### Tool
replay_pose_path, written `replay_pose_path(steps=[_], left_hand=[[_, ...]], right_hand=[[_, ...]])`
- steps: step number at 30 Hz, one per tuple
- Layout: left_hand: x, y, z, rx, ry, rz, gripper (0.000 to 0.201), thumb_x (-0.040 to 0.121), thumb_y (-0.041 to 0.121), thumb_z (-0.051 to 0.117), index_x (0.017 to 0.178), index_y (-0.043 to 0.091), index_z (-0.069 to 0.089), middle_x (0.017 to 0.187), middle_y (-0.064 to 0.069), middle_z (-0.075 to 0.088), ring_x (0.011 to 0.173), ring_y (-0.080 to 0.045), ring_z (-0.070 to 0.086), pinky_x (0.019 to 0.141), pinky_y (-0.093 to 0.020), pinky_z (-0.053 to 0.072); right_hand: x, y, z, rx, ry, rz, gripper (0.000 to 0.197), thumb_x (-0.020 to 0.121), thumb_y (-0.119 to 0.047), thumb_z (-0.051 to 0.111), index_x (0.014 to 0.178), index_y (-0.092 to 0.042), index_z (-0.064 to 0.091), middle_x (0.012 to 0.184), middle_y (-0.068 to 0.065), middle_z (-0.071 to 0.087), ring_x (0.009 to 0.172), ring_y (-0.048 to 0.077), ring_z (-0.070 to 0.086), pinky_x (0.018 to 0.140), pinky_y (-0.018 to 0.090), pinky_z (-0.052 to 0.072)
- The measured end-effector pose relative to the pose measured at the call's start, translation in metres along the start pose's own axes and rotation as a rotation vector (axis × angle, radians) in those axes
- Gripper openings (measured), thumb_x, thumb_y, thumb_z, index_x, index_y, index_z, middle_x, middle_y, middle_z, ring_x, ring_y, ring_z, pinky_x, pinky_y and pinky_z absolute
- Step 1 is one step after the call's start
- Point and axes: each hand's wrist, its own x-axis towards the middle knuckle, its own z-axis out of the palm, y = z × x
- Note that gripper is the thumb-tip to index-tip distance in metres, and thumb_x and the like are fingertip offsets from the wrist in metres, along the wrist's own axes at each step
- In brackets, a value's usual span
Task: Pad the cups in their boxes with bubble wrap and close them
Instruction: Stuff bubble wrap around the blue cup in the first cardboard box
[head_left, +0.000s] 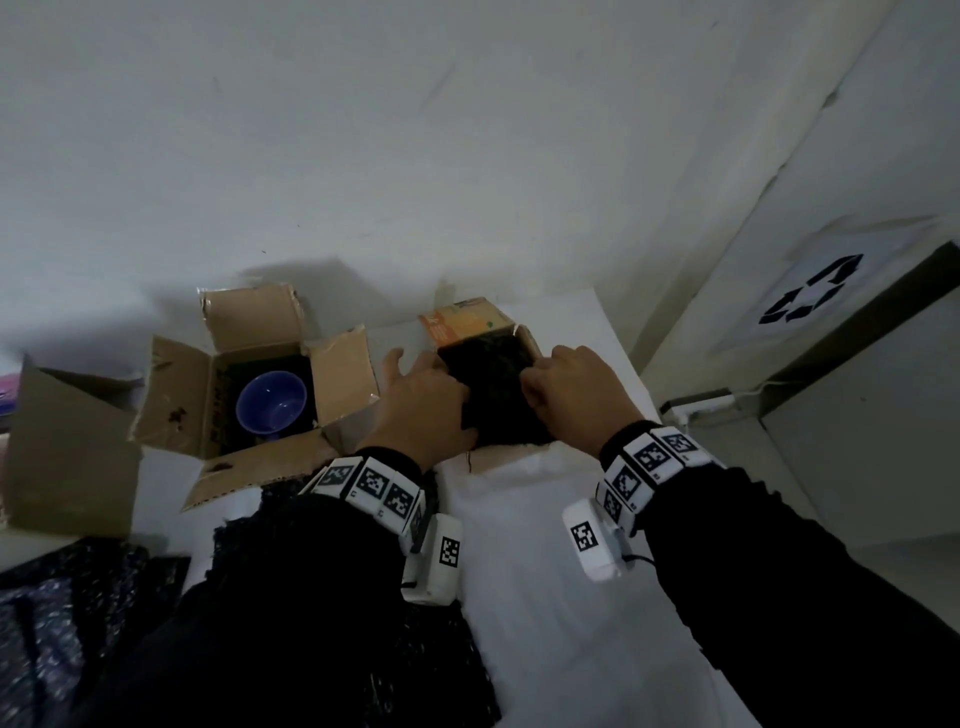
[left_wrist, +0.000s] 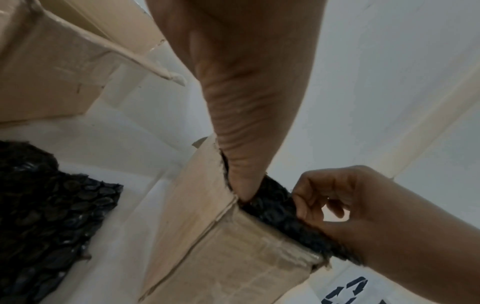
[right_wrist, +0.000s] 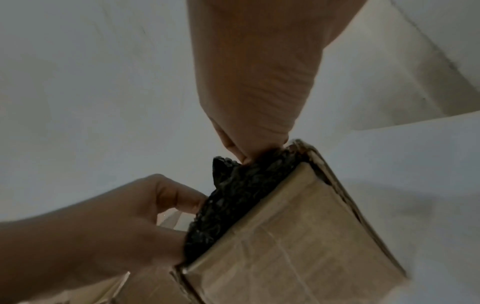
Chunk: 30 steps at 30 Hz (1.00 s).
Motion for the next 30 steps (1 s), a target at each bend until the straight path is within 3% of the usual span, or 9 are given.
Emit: replay_pose_path(steps=[2, 3, 8, 14, 19, 21, 24, 27, 30], left_hand=[[0.003, 0.004, -0.001, 0.041, -0.001, -0.028, 0.036, 0.075, 0.056, 0.057, 0.097, 0.029, 0.068, 0.100, 0.006, 0.062, 0.119, -0.019, 0.043, 0.111, -0.055, 0.015], [0.004, 0.006, -0.001, 0.057, 0.007, -0.036, 0.035, 0.076, 0.054, 0.056, 0.096, 0.028, 0.068, 0.097, 0.006, 0.063, 0.116, -0.019, 0.044, 0.110, -0.054, 0.016], [0.010, 0.014, -0.003, 0.087, 0.033, -0.060, 0.024, 0.080, 0.044, 0.054, 0.091, 0.026, 0.066, 0.092, 0.007, 0.063, 0.116, -0.021, 0.044, 0.110, -0.052, 0.017], [0.009, 0.020, -0.004, 0.107, -0.005, -0.084, 0.023, 0.080, 0.043, 0.056, 0.095, 0.030, 0.068, 0.102, 0.005, 0.065, 0.129, -0.026, 0.034, 0.113, -0.060, 0.006], [0.012, 0.021, 0.000, 0.085, -0.024, -0.083, 0.027, 0.082, 0.041, 0.054, 0.107, 0.033, 0.062, 0.106, 0.004, 0.066, 0.133, -0.027, 0.030, 0.112, -0.063, 0.003], [0.013, 0.020, -0.001, 0.062, -0.034, -0.076, 0.029, 0.082, 0.040, 0.055, 0.109, 0.032, 0.061, 0.108, 0.003, 0.064, 0.134, -0.027, 0.029, 0.112, -0.064, 0.004], [0.016, 0.012, -0.004, -0.016, -0.070, -0.033, 0.037, 0.079, 0.045, 0.061, 0.112, 0.030, 0.060, 0.114, 0.001, 0.062, 0.135, -0.027, 0.028, 0.113, -0.060, 0.008], [0.019, -0.002, -0.008, -0.099, -0.135, 0.051, 0.048, 0.075, 0.056, 0.062, 0.115, 0.030, 0.061, 0.118, 0.001, 0.062, 0.132, -0.024, 0.035, 0.112, -0.051, 0.019], [0.021, -0.008, -0.016, -0.043, -0.003, 0.075, 0.054, 0.071, 0.066, 0.063, 0.111, 0.031, 0.063, 0.108, 0.004, 0.065, 0.118, -0.025, 0.047, 0.105, -0.045, 0.026]], right_hand=[[-0.008, 0.001, 0.002, 0.053, 0.067, 0.016, 0.014, 0.080, -0.032, 0.066, 0.078, -0.021, 0.057, 0.066, -0.001, 0.059, 0.073, 0.024, 0.052, 0.066, 0.033, 0.032], [-0.013, 0.002, 0.001, 0.093, 0.057, 0.023, 0.021, 0.086, -0.044, 0.057, 0.082, -0.023, 0.057, 0.069, -0.002, 0.059, 0.080, 0.023, 0.052, 0.073, 0.036, 0.034], [-0.032, 0.007, 0.002, -0.025, -0.028, -0.047, 0.062, 0.086, -0.076, 0.029, 0.071, -0.028, 0.064, 0.070, -0.009, 0.063, 0.096, 0.021, 0.048, 0.085, 0.042, 0.034], [-0.025, -0.006, 0.001, -0.095, -0.174, 0.006, 0.089, 0.077, -0.082, 0.007, 0.084, -0.025, 0.076, 0.089, -0.008, 0.062, 0.104, 0.023, 0.040, 0.096, 0.047, 0.021], [-0.026, -0.009, 0.007, -0.096, -0.211, 0.033, 0.090, 0.084, -0.072, 0.000, 0.087, -0.022, 0.074, 0.090, -0.008, 0.063, 0.110, 0.022, 0.038, 0.100, 0.049, 0.017], [-0.023, -0.008, 0.001, -0.122, -0.242, 0.008, 0.082, 0.091, -0.066, 0.006, 0.088, -0.020, 0.074, 0.090, -0.006, 0.065, 0.112, 0.021, 0.038, 0.097, 0.046, 0.020], [-0.010, 0.001, -0.021, -0.085, -0.301, -0.004, 0.056, 0.094, -0.063, 0.031, 0.092, -0.023, 0.070, 0.092, -0.001, 0.063, 0.106, 0.020, 0.046, 0.090, 0.042, 0.029], [0.013, 0.008, -0.039, 0.183, -0.119, 0.016, 0.025, 0.086, -0.043, 0.062, 0.102, -0.024, 0.064, 0.102, 0.000, 0.062, 0.096, 0.023, 0.059, 0.081, 0.034, 0.045], [0.038, -0.002, -0.035, 0.264, -0.172, -0.059, 0.045, 0.079, -0.026, 0.070, 0.122, -0.021, 0.058, 0.126, 0.001, 0.056, 0.108, 0.023, 0.057, 0.090, 0.038, 0.048]])
